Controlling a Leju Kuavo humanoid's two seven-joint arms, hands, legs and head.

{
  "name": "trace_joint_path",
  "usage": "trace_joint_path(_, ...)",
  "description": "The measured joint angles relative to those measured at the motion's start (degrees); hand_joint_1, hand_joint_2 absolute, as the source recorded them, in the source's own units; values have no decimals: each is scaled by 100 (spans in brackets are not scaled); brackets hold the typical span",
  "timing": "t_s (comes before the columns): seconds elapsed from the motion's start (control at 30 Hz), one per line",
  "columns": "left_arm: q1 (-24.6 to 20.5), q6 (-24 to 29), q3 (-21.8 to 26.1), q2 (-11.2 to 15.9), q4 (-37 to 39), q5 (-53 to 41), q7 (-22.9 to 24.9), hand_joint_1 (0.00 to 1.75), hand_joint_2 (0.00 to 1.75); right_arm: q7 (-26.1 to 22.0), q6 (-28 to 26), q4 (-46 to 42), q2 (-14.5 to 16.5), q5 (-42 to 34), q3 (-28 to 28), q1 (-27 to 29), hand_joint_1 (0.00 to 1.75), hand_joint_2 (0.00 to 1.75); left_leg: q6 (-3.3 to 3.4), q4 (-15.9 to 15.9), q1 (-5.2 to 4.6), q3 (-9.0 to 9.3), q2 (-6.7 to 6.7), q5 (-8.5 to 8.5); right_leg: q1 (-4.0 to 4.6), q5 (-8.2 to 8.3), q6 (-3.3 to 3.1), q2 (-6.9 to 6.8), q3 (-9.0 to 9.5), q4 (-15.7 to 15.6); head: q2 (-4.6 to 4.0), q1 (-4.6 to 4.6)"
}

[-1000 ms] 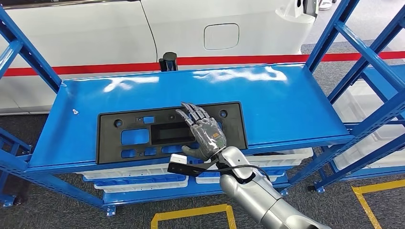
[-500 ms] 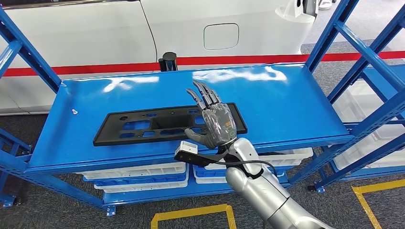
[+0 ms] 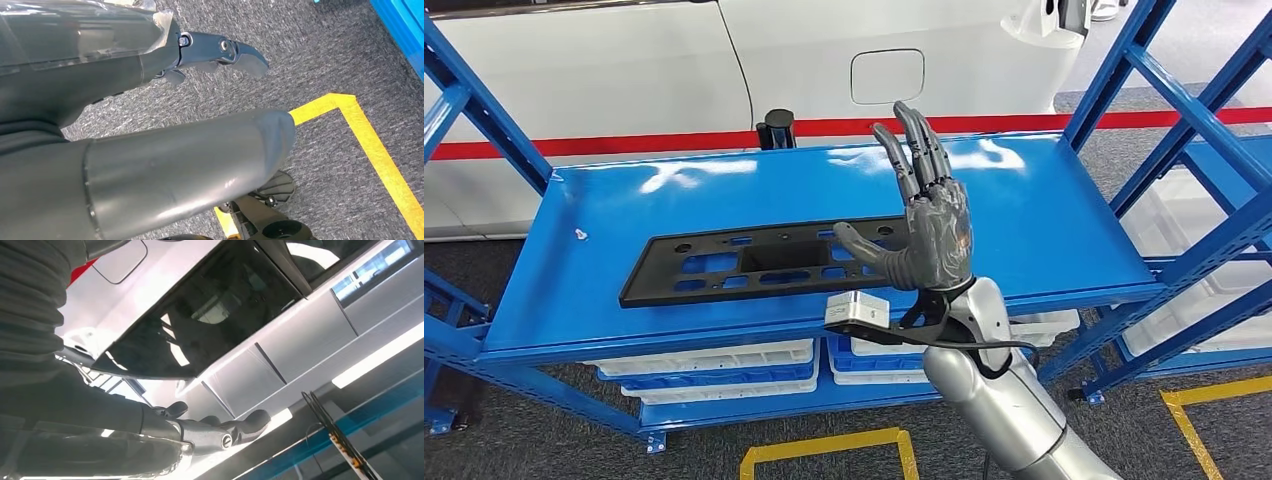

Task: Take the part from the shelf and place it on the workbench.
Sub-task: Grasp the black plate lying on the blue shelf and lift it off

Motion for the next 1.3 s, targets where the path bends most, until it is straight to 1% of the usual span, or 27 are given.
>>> trace_joint_path(0.17,-3,-33,0,15,0,-1,-1,0,0,0,296,-178,-118,20,52,221,0,175,0,0,0,1,-1,0,0,0,0,0,2,0,-1,0)
trace_joint_path(0.33,-5,54,0,15,0,-1,-32,0,0,17,483,-197,-208,26,217,441,0,175,0,0,0,0,0,0,0,0,0,0,1,0,0,-1)
trace_joint_path(0.43,-7,80,0,7,0,-9,-35,0,0,51,576,-177,-239,13,291,478,0,175,0,0,0,-1,0,0,0,0,0,0,1,0,0,-1)
trace_joint_path(0.6,-12,81,0,0,-8,-16,-35,0,0,127,903,68,-244,-58,432,456,0,175,0,0,0,-1,-1,0,1,0,0,0,3,1,0,-1)
trace_joint_path(0.97,-11,83,0,-4,-9,25,-37,0,0,191,1220,670,-88,-93,813,247,0,175,0,0,0,-1,-1,0,1,0,0,0,3,1,0,-1)
trace_joint_path(1.13,-11,80,0,-8,-9,25,-33,0,0,224,1287,908,-18,-94,919,158,0,175,0,0,0,-1,-2,0,1,0,0,0,4,1,0,0)
trace_joint_path(1.3,-14,59,0,-11,-9,-9,-12,0,0,364,1277,1254,70,-80,1005,22,0,175,0,0,0,0,-1,0,1,0,0,0,3,1,1,0)
